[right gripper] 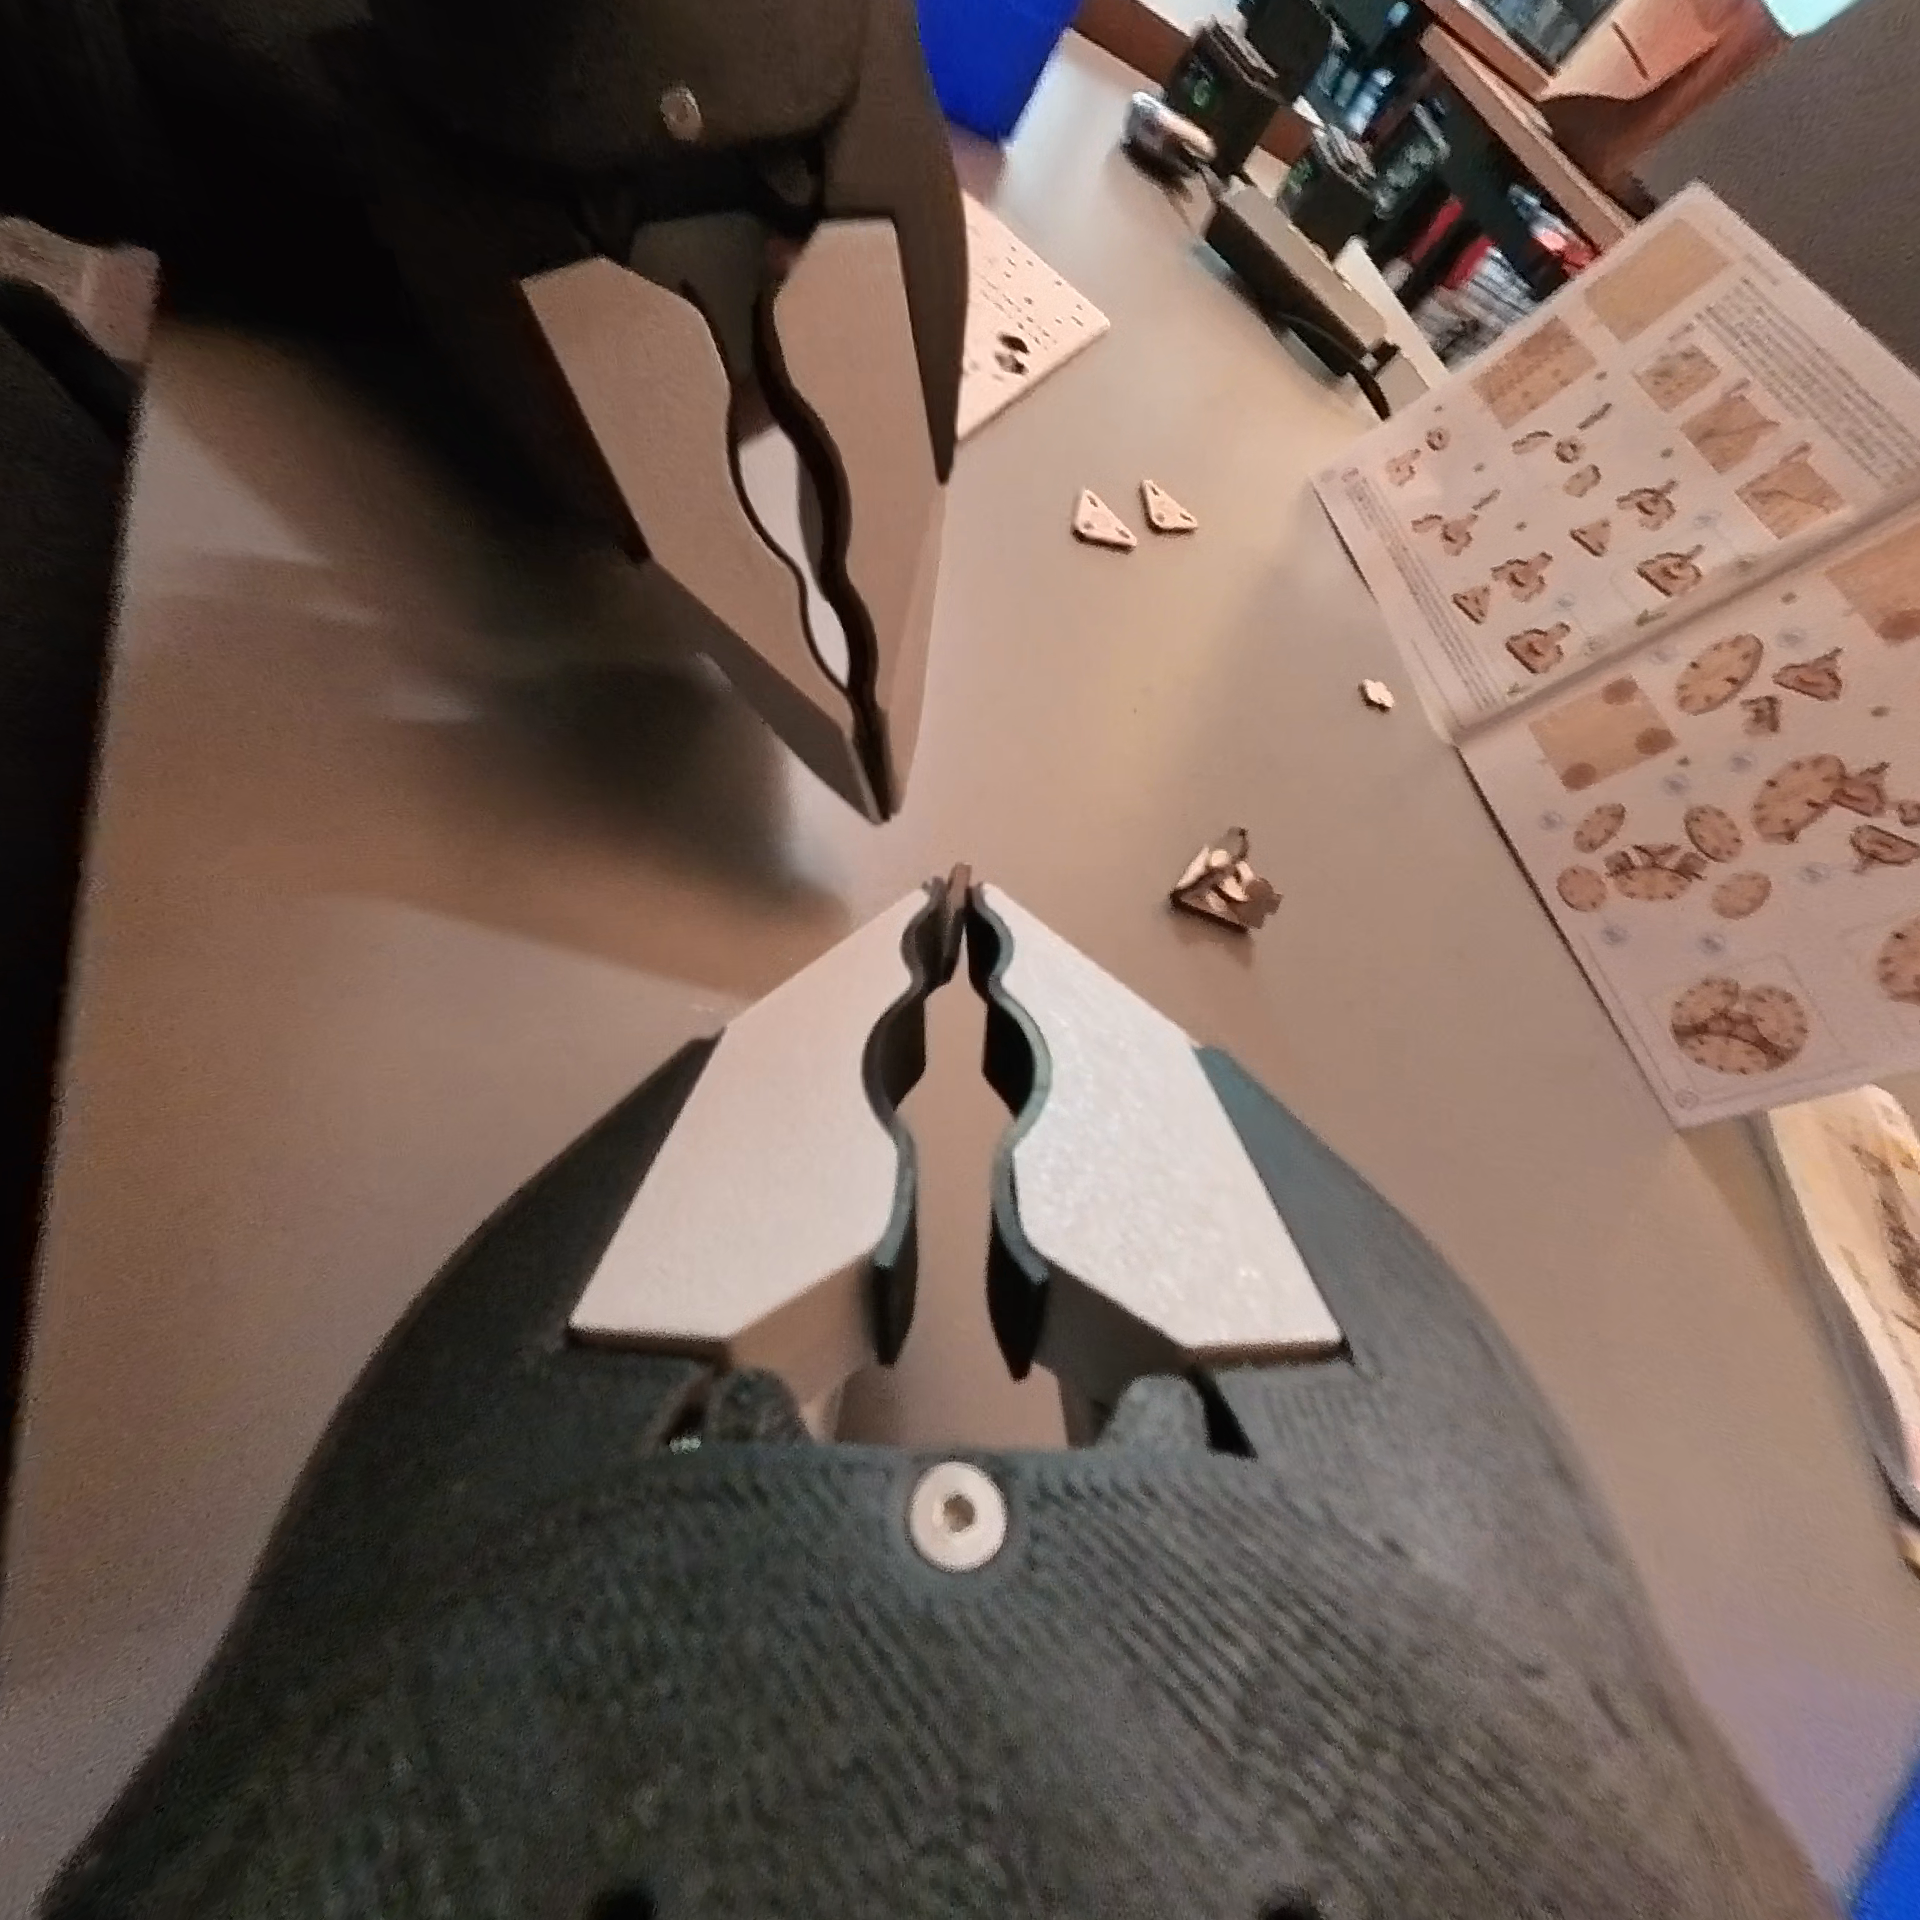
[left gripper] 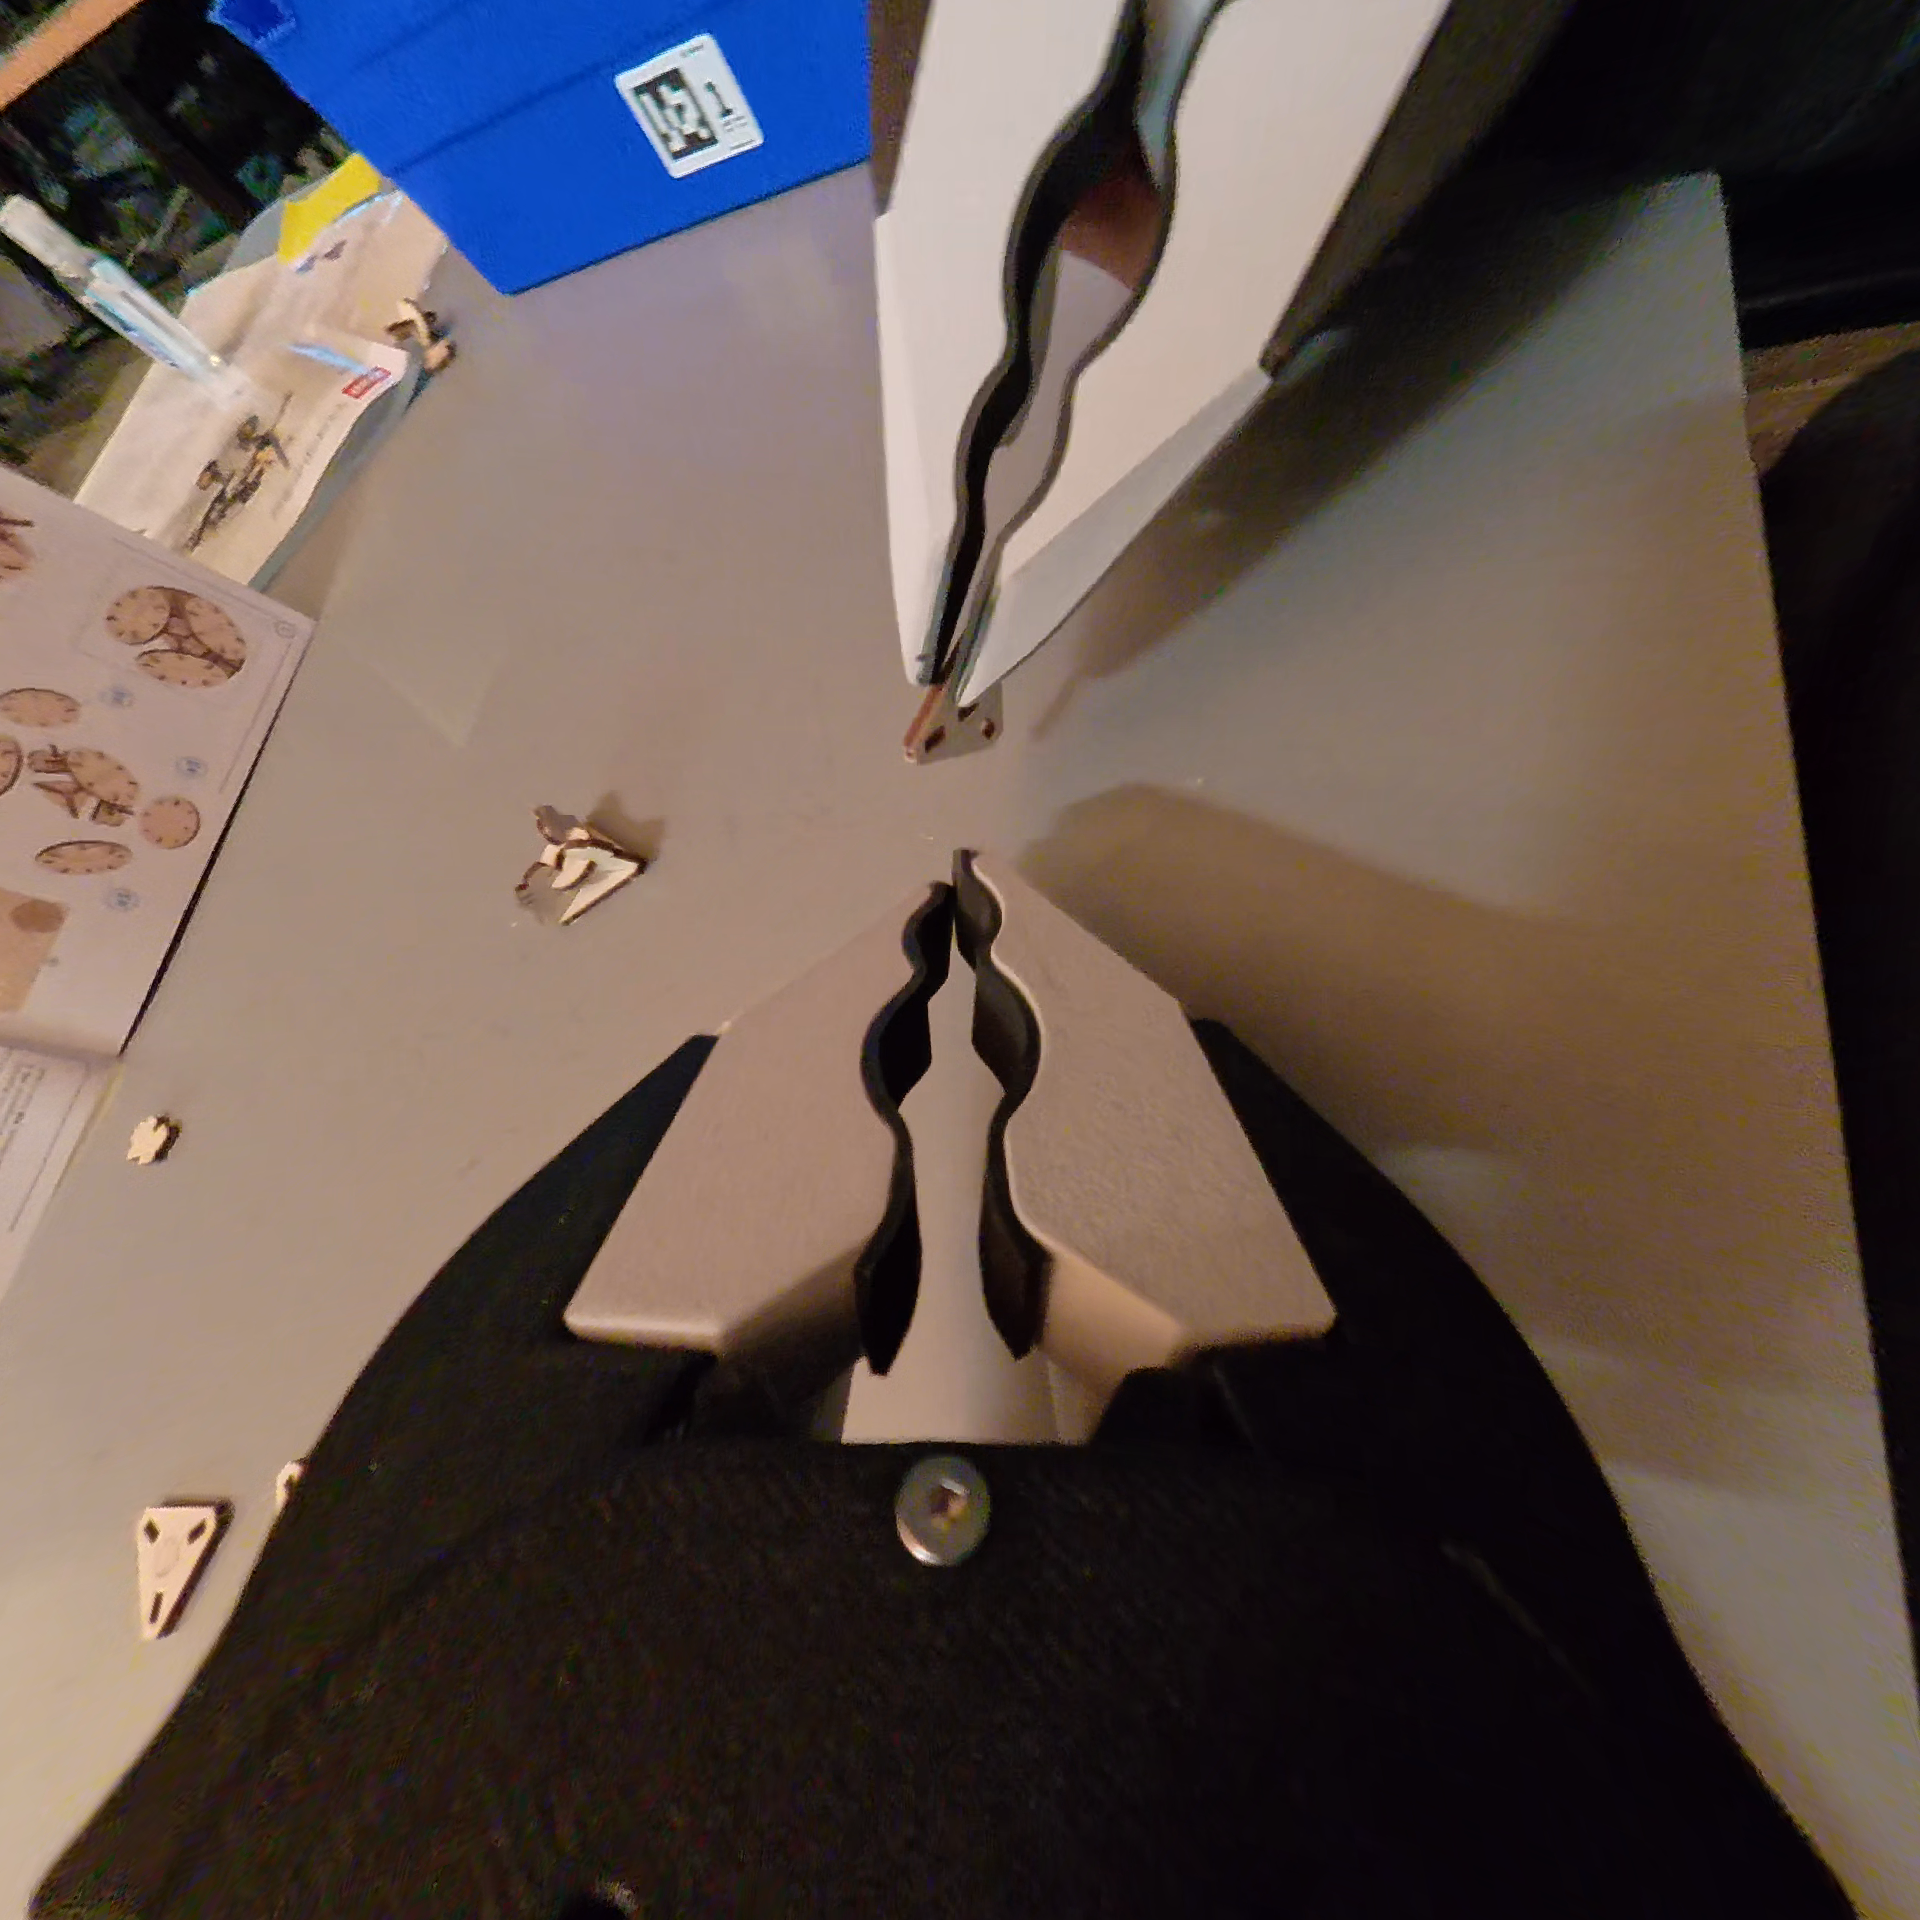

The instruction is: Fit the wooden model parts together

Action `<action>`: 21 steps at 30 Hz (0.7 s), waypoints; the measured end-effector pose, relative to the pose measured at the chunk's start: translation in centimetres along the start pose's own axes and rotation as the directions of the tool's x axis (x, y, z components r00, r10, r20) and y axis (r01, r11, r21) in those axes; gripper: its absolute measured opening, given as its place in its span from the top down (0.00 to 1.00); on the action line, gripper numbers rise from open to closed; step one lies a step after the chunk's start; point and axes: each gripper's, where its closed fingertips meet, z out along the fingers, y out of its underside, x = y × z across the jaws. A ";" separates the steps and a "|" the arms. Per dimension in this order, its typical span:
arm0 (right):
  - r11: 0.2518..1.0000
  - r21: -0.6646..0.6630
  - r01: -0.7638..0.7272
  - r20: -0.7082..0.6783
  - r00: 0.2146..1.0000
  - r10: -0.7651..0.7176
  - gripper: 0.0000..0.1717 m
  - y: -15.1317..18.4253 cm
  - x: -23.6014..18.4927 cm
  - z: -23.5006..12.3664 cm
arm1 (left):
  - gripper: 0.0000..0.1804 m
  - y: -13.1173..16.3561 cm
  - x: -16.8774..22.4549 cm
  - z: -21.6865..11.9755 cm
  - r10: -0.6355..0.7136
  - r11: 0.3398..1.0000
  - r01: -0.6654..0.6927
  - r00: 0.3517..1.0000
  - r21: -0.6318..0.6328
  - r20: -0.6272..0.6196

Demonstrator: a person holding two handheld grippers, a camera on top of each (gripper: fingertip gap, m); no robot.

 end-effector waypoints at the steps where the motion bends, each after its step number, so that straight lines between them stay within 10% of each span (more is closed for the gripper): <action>1: 0.999 -0.034 0.018 -0.041 0.999 -0.020 0.99 0.4 0.3 0.1 | 1.00 0.0 -0.3 0.0 -0.012 1.000 0.012 1.000 -0.001 0.009; 7: 0.947 -0.289 0.140 -0.122 0.976 -0.182 0.99 3.0 0.6 2.0 | 1.00 -0.3 -2.4 -0.6 -0.095 0.995 0.092 0.991 0.039 0.093; 14: 0.986 -0.154 -0.057 -0.065 0.997 0.048 0.82 0.6 0.5 1.4 | 1.00 -0.5 -4.2 -1.6 -0.235 0.968 0.221 0.965 0.119 0.118; 21: 0.913 -0.186 -0.363 -0.383 0.883 0.272 0.74 3.1 13.0 -2.8 | 0.99 -1.3 -4.7 -2.6 -0.369 0.910 0.355 0.929 0.215 0.029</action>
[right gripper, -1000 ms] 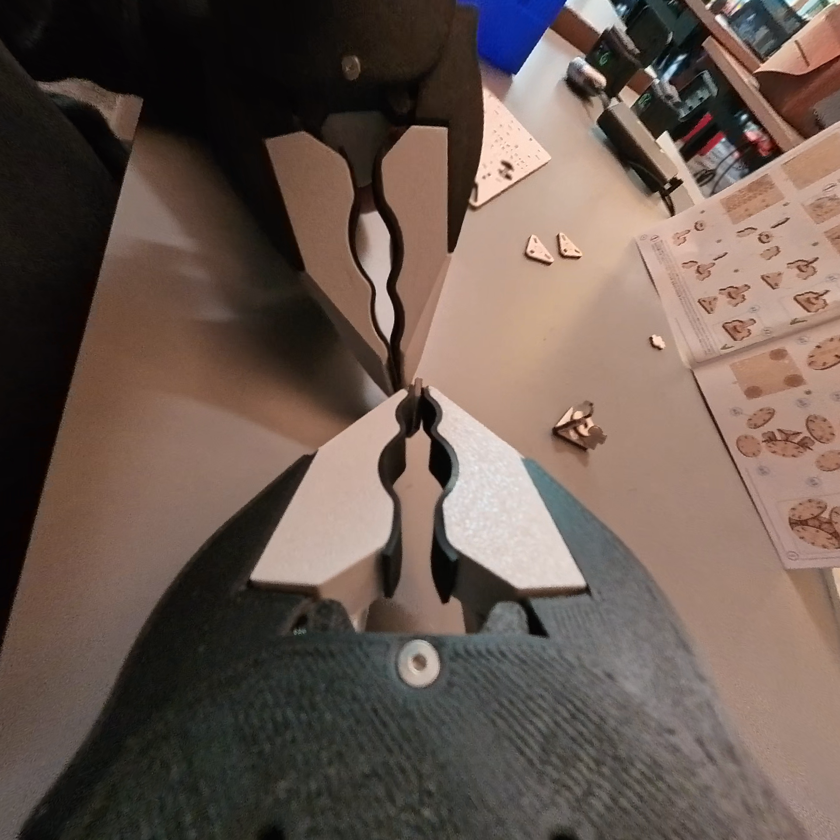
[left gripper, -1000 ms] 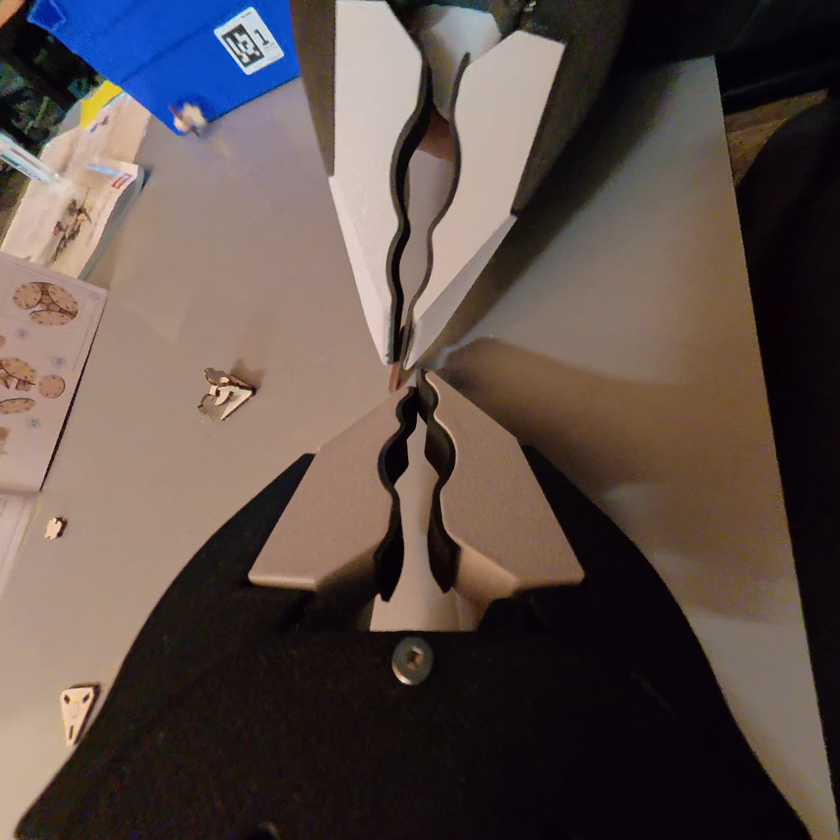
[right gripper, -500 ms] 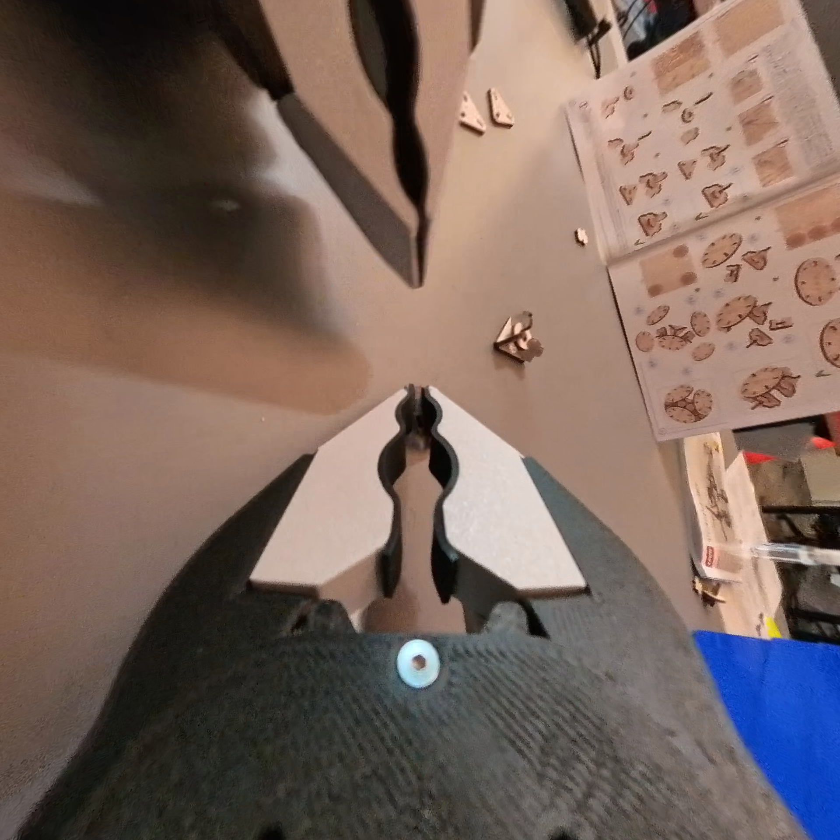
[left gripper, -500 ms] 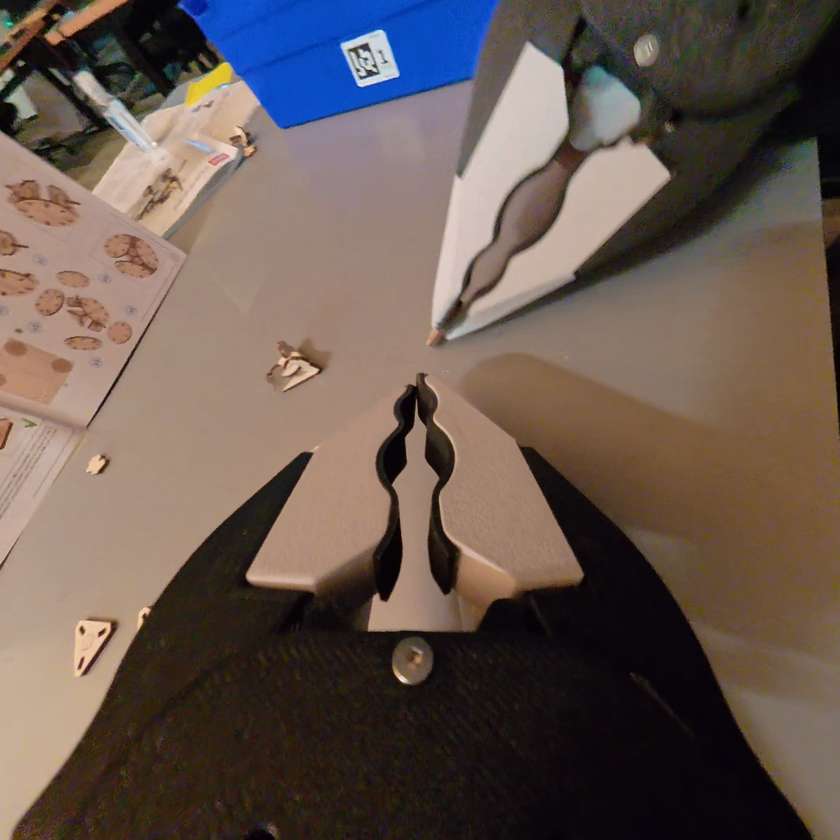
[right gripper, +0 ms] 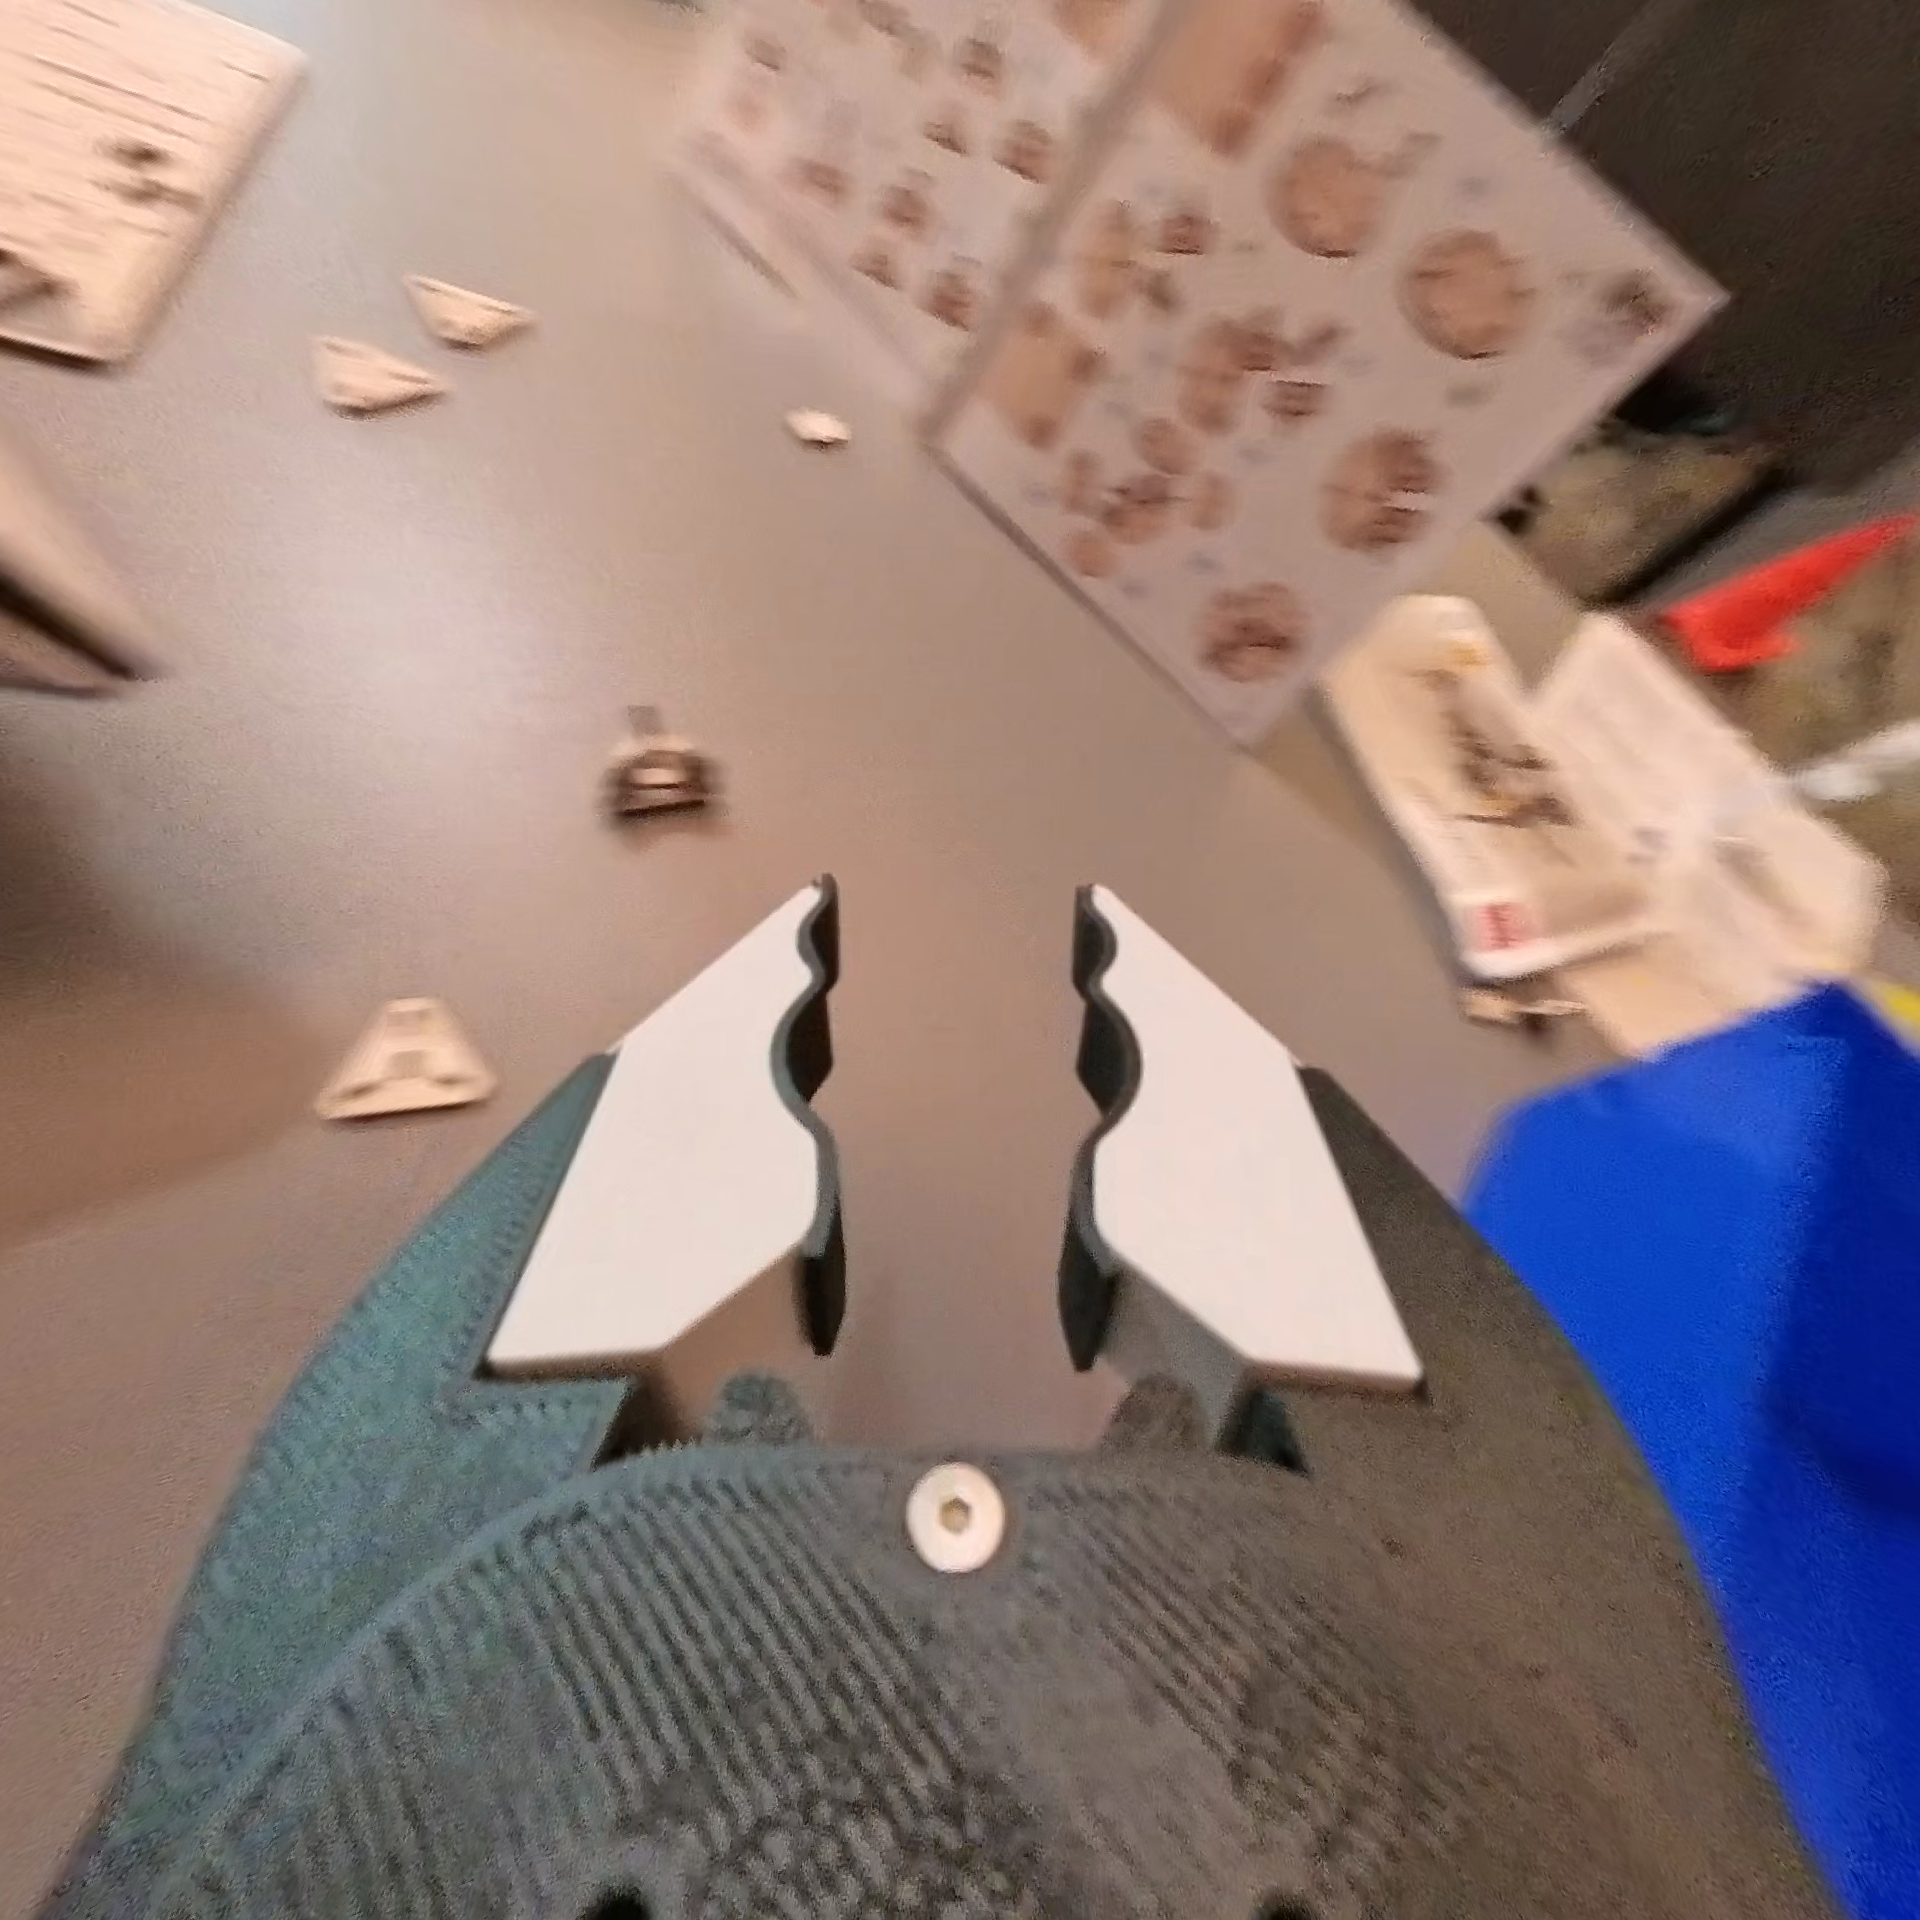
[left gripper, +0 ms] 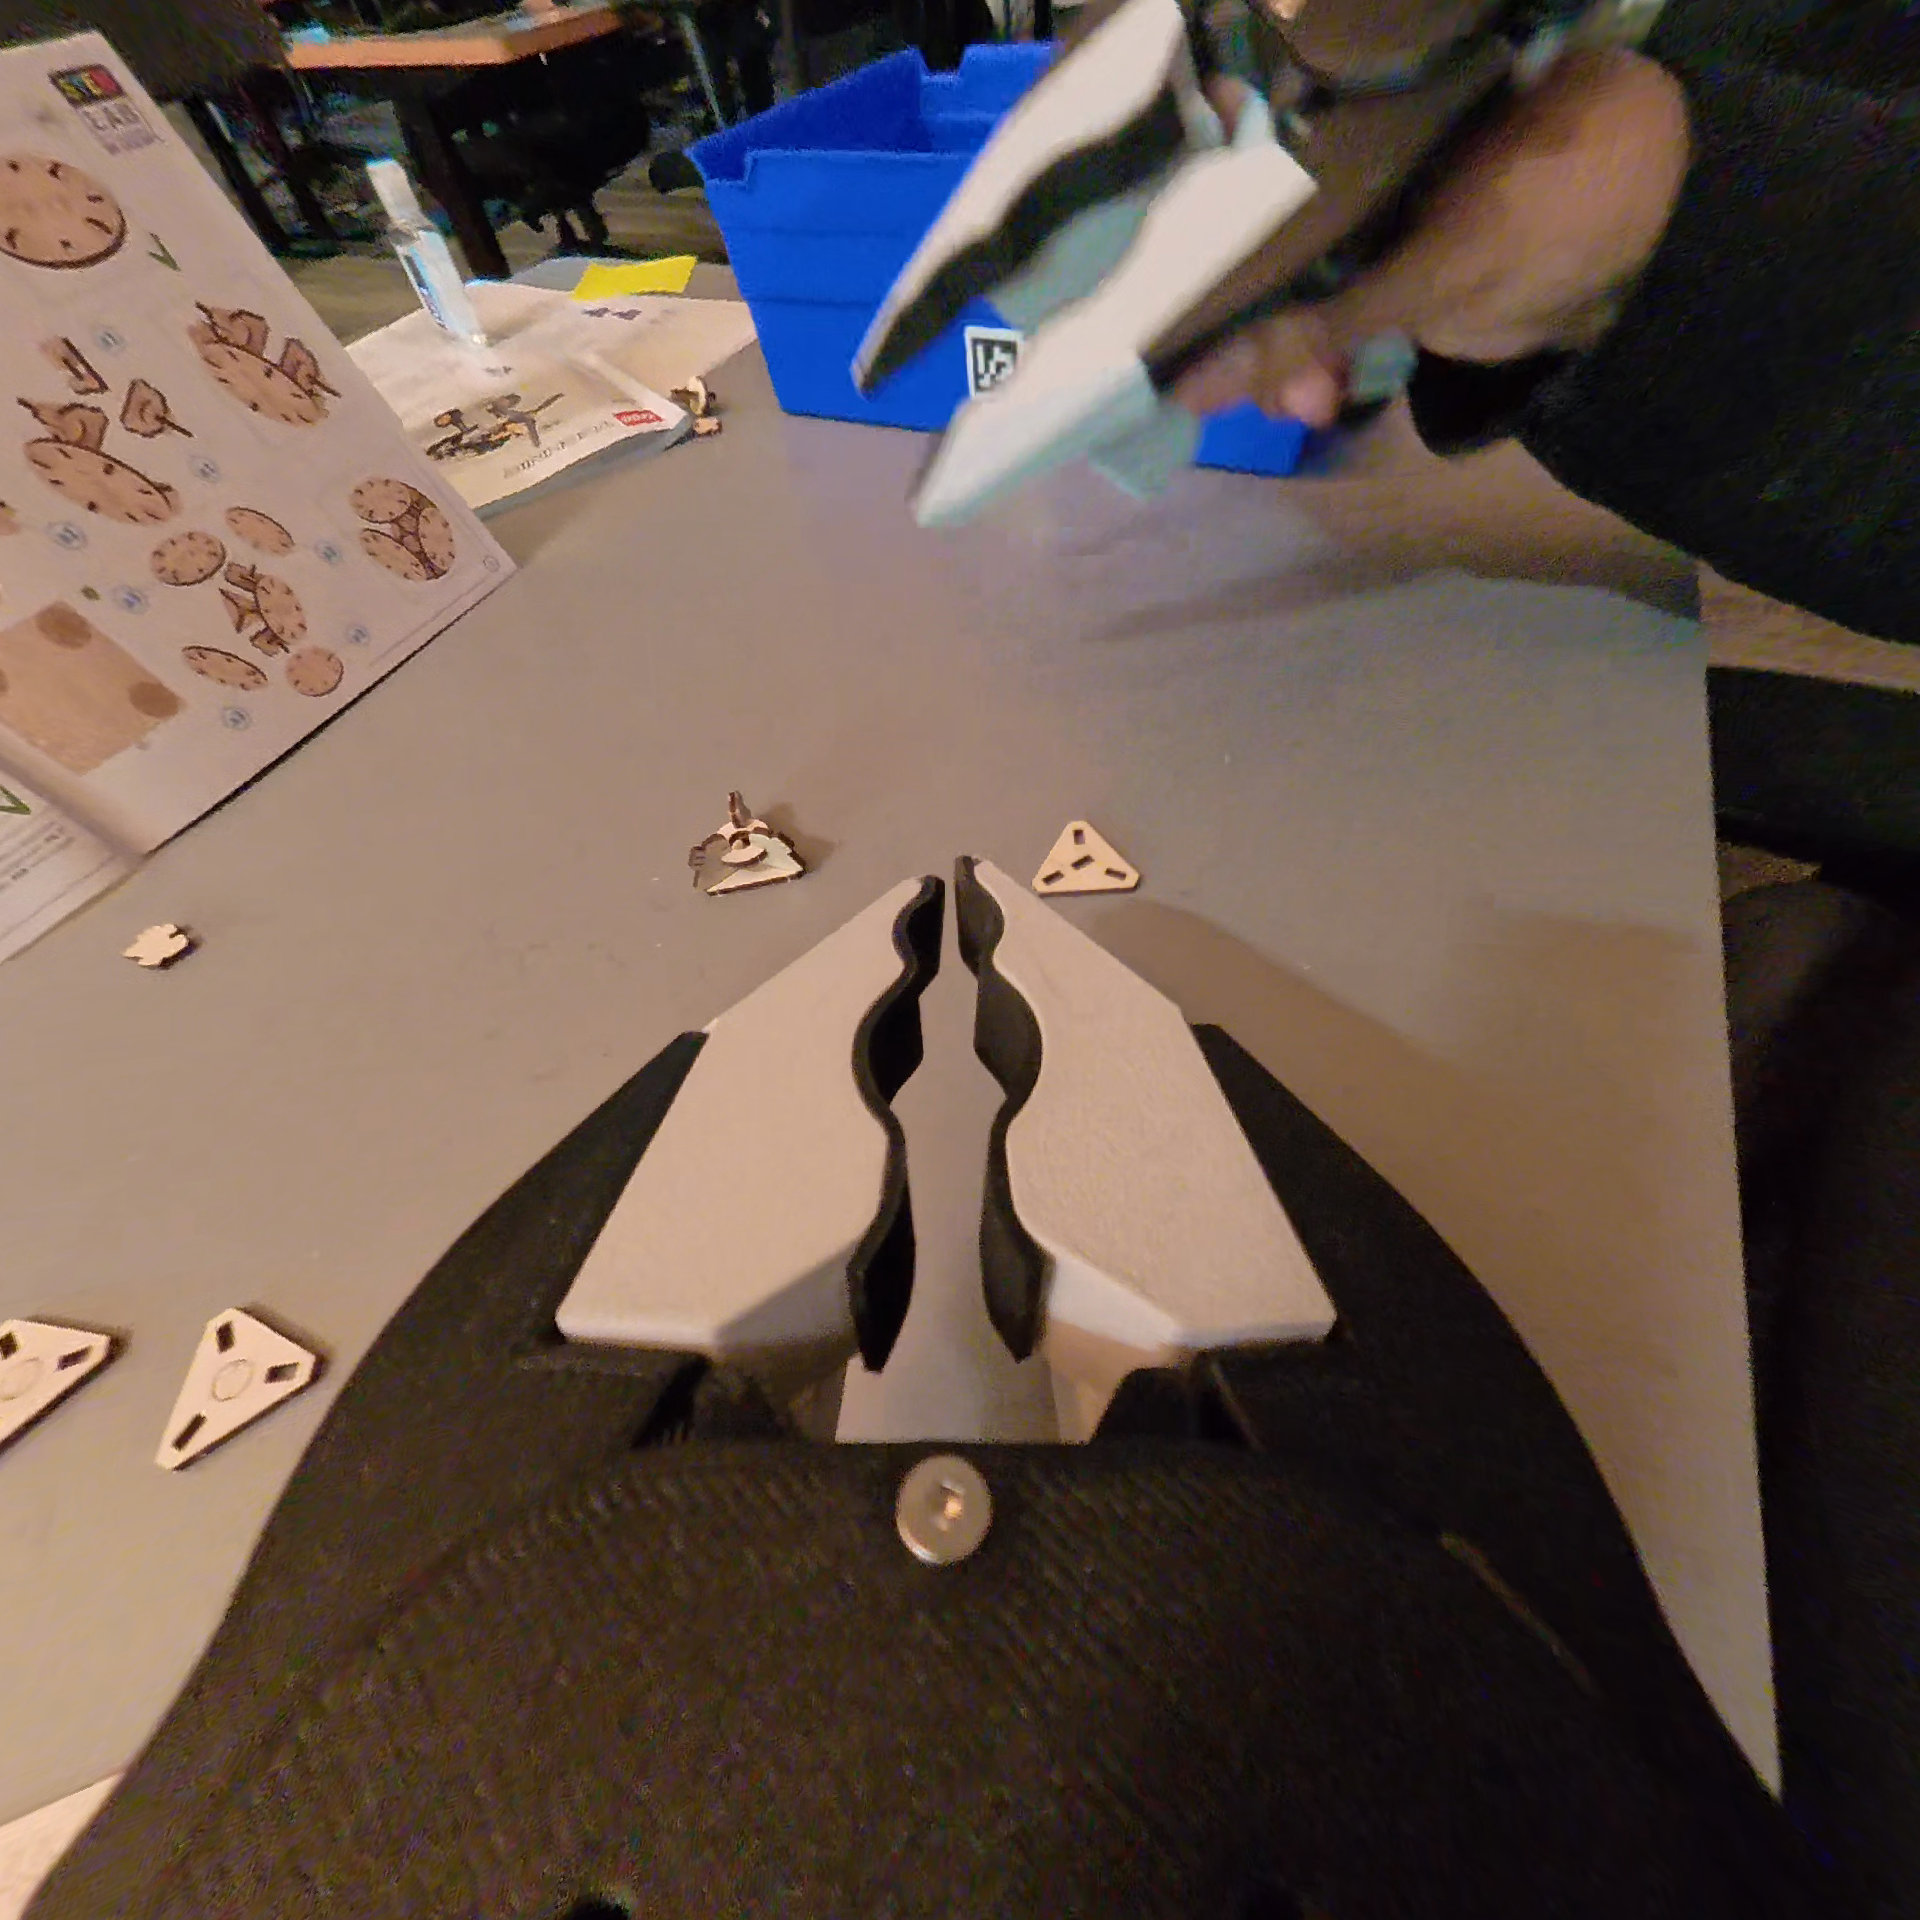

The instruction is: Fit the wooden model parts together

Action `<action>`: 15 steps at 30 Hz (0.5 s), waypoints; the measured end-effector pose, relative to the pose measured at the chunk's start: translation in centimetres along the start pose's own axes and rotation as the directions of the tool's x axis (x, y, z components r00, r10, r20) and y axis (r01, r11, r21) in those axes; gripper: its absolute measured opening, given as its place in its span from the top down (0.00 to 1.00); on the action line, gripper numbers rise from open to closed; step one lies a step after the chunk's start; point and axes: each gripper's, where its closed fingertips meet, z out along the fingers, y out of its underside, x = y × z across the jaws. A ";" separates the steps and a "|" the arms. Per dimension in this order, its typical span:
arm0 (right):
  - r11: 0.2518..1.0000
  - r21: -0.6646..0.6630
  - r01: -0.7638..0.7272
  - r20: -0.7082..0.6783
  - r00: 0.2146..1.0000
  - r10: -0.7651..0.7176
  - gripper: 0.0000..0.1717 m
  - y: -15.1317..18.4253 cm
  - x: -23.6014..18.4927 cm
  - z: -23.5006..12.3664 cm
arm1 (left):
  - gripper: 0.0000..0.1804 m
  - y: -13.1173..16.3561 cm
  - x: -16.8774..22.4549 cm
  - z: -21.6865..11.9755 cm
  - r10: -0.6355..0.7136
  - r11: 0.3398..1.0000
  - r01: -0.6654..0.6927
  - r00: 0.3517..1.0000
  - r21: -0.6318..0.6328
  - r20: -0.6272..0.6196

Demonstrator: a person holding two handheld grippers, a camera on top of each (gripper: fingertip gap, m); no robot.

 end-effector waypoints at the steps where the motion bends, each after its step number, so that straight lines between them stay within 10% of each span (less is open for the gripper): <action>1: 0.999 -0.035 0.031 -0.055 0.998 -0.033 0.74 -0.5 2.5 -0.1 | 0.99 0.0 -0.1 -0.1 -0.014 1.000 0.014 1.000 0.006 -0.005; 7: 0.885 -0.391 0.253 -0.067 0.951 -0.302 0.83 -1.6 16.5 2.9 | 0.99 -0.2 -0.2 -0.6 -0.047 0.998 0.048 0.998 0.028 -0.030; 15: 0.671 -0.694 0.263 0.247 0.961 -0.121 0.88 5.0 23.2 9.8 | 0.98 -0.3 -1.0 -1.2 -0.126 0.990 0.129 0.990 0.060 -0.056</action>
